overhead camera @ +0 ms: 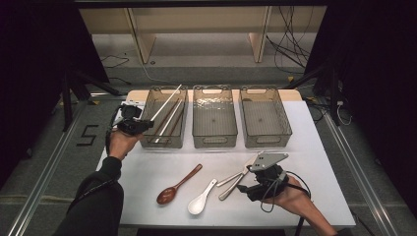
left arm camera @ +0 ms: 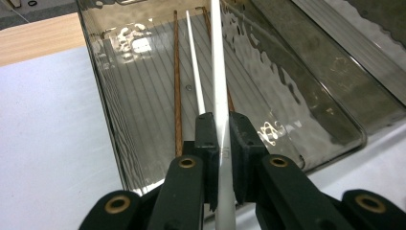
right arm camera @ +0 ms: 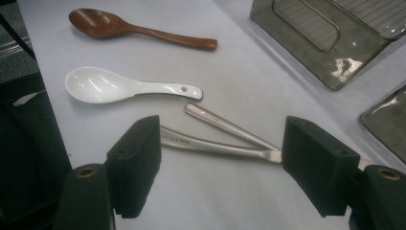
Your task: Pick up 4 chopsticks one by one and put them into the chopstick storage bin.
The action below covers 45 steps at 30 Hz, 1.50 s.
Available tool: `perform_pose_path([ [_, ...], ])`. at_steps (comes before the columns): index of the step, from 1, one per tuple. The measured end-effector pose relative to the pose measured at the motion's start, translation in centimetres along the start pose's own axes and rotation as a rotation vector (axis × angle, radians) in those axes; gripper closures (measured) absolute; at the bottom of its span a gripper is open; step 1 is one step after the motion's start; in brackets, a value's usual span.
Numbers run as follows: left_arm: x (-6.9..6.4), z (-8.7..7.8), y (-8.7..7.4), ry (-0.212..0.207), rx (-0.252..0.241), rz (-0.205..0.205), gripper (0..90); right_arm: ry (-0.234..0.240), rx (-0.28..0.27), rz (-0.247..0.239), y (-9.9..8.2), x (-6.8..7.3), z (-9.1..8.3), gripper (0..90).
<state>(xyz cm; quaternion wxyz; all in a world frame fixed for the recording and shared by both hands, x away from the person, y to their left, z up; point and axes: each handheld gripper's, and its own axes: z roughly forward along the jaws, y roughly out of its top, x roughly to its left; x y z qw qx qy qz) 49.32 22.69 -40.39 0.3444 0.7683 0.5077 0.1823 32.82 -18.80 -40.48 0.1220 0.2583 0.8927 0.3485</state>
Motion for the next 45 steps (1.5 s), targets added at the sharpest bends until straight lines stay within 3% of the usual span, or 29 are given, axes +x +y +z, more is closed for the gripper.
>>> perform_pose_path([
  [16, 0.6, 1.6, -0.1, 0.021, 0.030, -0.014, 82.5, 0.005, -0.002, -0.006, 0.1, 0.1, 0.0, 31.1],
  [19, 0.6, 1.9, -0.2, 0.025, 0.024, -0.034, 81.6, 0.007, -0.001, -0.004, 0.1, 0.0, 0.0, 31.1],
  [22, 0.8, 1.9, 0.0, -0.002, 0.020, -0.082, 63.4, 0.007, -0.002, -0.006, 0.1, 0.0, 0.0, 31.0],
  [31, -0.3, 0.9, 0.2, -0.021, 0.016, -0.039, 43.7, 0.007, -0.009, -0.004, 0.1, 0.0, -0.1, 31.1],
  [38, -1.8, -0.8, 0.3, -0.095, 0.001, -0.009, 35.8, 0.004, -0.014, -0.002, 0.1, -0.1, -0.2, 31.1],
  [45, -3.7, -2.0, 0.1, -0.133, 0.006, 0.042, 29.7, 0.000, -0.021, -0.002, 0.1, 0.0, -0.4, 30.7],
])
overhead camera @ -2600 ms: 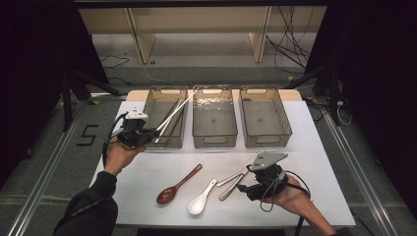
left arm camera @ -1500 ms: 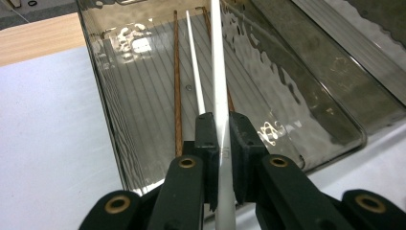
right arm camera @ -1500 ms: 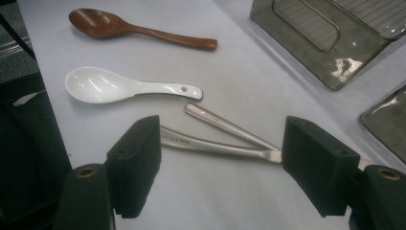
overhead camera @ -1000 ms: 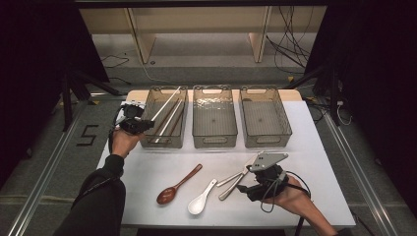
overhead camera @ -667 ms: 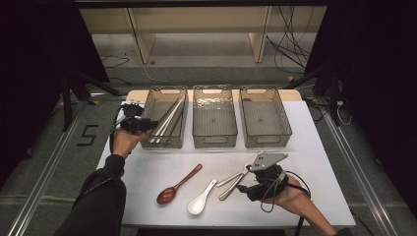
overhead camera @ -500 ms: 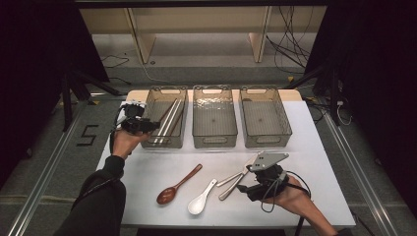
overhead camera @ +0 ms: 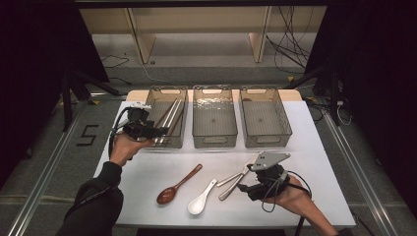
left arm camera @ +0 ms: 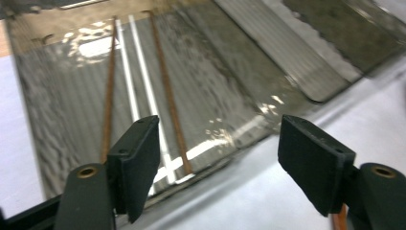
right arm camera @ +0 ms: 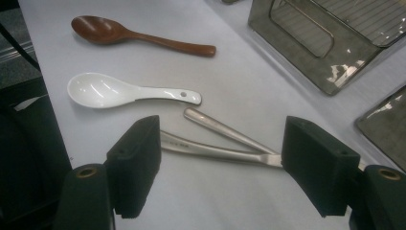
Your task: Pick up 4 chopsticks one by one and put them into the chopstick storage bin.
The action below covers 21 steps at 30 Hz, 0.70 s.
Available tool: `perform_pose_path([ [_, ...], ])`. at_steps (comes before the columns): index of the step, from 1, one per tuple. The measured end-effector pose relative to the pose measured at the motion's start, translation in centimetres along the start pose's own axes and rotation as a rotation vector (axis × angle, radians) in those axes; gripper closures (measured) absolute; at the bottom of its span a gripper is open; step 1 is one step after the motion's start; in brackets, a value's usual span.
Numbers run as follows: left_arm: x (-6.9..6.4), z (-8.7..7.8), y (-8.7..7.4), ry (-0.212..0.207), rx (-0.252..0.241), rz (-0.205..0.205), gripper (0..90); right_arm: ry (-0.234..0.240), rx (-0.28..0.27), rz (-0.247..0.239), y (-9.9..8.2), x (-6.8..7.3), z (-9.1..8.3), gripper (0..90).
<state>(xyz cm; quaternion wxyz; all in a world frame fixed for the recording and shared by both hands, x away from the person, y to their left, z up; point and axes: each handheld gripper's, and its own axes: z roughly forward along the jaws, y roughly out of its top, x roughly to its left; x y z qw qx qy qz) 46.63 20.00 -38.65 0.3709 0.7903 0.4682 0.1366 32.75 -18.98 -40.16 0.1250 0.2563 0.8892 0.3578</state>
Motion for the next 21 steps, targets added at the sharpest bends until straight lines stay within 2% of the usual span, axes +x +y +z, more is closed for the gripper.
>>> perform_pose_path([
  [4, -1.2, -0.3, -0.2, -0.025, 0.016, 0.032, 27.0, -0.007, -0.008, 0.006, 0.0, -0.1, -0.1, 30.5],
  [9, -2.4, -0.3, -0.9, -0.048, 0.069, 0.080, 24.5, -0.008, -0.006, 0.006, -0.1, -0.2, -0.2, 30.4],
  [21, -5.3, -0.2, -2.6, -0.088, 0.106, 0.138, 21.2, -0.016, -0.016, 0.022, -0.4, -0.2, -0.4, 29.9],
])
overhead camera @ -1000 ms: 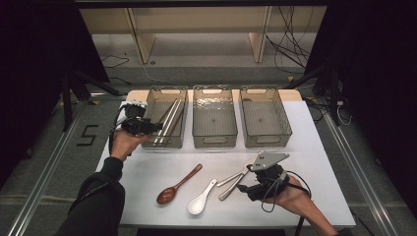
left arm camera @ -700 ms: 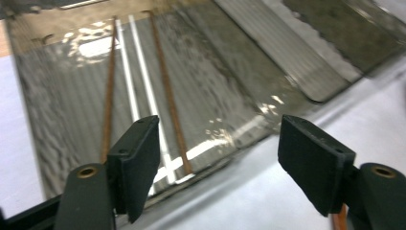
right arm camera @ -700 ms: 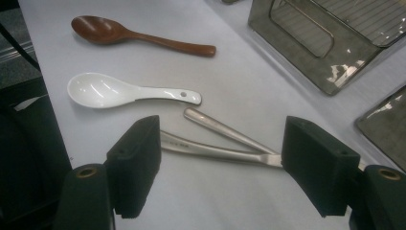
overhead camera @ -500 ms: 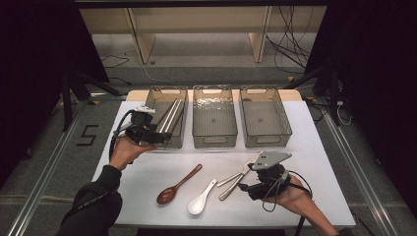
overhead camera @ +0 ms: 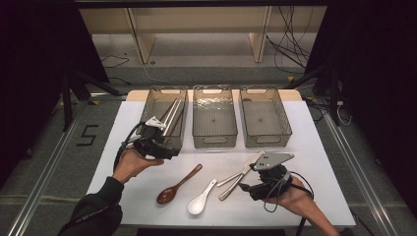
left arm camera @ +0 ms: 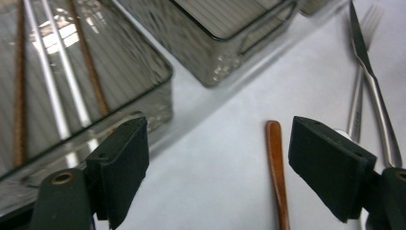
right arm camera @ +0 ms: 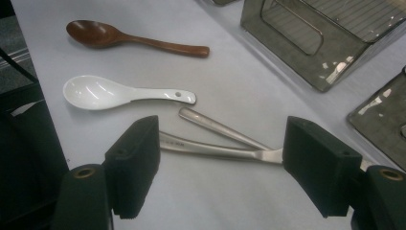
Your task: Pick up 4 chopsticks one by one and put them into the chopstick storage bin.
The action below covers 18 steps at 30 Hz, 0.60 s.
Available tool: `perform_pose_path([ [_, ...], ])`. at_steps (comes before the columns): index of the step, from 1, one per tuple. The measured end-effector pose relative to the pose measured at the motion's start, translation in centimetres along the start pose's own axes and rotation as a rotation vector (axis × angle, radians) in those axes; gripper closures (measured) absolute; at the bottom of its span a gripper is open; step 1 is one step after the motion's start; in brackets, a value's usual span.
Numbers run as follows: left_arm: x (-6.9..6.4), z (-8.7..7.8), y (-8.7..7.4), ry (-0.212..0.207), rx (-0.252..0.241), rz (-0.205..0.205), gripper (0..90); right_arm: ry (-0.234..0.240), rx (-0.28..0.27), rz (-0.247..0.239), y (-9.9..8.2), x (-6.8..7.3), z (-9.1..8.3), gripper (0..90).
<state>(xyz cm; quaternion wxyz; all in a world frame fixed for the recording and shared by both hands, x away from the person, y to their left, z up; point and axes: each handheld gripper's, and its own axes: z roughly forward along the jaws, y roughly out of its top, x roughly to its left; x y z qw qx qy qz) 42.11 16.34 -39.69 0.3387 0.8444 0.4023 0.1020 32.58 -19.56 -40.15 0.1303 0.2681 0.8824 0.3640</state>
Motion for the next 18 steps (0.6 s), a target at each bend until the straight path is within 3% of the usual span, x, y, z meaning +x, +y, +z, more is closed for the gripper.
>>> perform_pose_path([
  [9, -2.1, 0.5, -0.7, -0.032, 0.039, 0.043, 20.6, -0.015, -0.028, 0.039, -0.7, -0.3, -0.6, 28.5],
  [18, -3.2, 1.2, -1.1, -0.049, 0.107, 0.081, 20.3, -0.019, -0.042, 0.072, -1.2, -0.6, -0.8, 27.5],
])
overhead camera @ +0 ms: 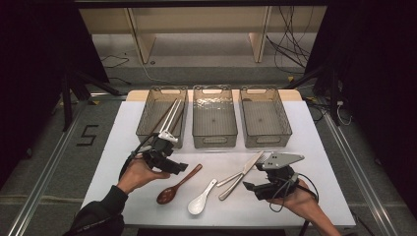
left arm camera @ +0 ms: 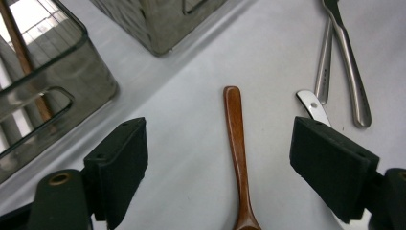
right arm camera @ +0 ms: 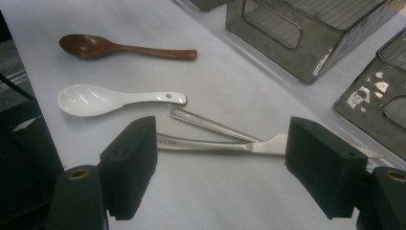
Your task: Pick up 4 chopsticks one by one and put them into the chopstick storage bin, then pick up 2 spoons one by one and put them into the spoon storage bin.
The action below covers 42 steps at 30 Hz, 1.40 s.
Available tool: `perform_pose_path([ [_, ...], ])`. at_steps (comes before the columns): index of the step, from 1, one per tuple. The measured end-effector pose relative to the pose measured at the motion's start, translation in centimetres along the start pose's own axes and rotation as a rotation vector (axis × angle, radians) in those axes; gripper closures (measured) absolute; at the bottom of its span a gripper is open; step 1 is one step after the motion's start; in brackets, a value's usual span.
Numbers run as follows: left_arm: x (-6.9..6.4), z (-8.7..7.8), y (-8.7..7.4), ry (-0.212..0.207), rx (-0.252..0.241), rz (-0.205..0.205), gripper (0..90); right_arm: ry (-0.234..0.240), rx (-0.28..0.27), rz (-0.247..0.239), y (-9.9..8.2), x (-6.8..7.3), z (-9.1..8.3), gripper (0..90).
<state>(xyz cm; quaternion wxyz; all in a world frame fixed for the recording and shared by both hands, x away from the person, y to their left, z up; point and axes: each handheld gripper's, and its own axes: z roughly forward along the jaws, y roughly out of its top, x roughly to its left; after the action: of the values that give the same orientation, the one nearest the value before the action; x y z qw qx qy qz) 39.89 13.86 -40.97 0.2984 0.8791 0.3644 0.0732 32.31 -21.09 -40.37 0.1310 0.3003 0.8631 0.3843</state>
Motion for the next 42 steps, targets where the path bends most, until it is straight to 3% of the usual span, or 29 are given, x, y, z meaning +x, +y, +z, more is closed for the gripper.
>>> perform_pose_path([
  [12, -0.7, 1.5, -0.8, -0.009, 0.124, 0.020, 19.5, 0.004, 0.001, 0.003, -0.2, 0.1, -0.1, 27.3],
  [25, -1.5, 2.6, -1.2, -0.009, 0.211, 0.034, 19.5, 0.005, 0.006, 0.005, -0.2, 0.1, 0.0, 27.4],
  [31, -1.7, 3.0, -1.6, -0.006, 0.247, 0.040, 27.5, 0.008, 0.009, -0.003, 0.0, 0.1, 0.1, 27.4],
  [35, -1.8, 3.0, -1.7, -0.016, 0.256, 0.041, 37.8, 0.007, 0.007, -0.006, 0.1, 0.3, 0.1, 27.5],
  [42, -2.0, 3.6, -1.9, -0.034, 0.313, 0.054, 51.0, 0.012, 0.009, -0.017, 0.3, 0.3, 0.4, 27.9],
])
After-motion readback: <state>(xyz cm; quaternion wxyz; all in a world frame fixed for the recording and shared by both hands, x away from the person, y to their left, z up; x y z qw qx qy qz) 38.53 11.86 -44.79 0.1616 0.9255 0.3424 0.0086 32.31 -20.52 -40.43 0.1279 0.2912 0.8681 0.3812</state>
